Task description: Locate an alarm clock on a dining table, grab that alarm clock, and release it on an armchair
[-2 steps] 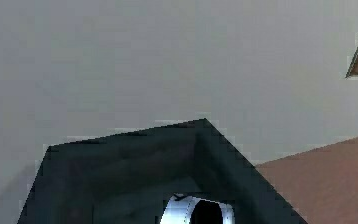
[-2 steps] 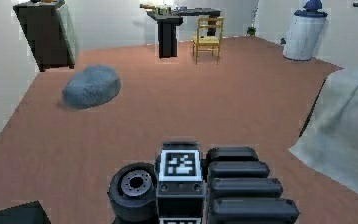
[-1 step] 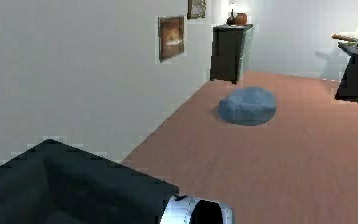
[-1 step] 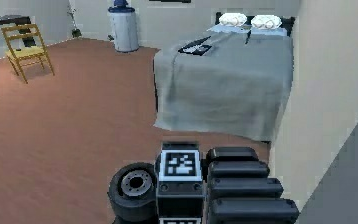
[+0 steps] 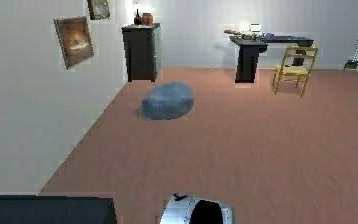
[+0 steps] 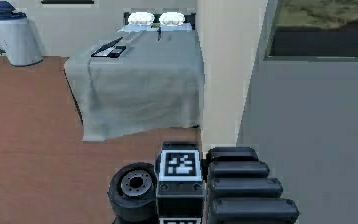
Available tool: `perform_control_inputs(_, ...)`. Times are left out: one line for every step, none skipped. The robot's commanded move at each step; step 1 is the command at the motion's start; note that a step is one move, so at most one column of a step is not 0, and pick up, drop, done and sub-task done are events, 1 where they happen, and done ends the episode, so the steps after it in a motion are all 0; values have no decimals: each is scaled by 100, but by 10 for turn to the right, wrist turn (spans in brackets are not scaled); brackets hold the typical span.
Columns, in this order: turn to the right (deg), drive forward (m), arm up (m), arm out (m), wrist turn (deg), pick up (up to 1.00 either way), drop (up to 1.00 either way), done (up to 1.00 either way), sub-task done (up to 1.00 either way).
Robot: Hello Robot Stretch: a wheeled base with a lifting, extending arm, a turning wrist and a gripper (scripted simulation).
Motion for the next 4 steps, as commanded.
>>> perform_control_inputs(-450,0,0,0,0,0,0,0,0)
perform_control_inputs(-210,0,0,0,0,0,0,0,0)
perform_control_inputs(-450,0,0,0,0,0,0,0,0)
perform_control_inputs(-450,0,0,0,0,0,0,0,0)
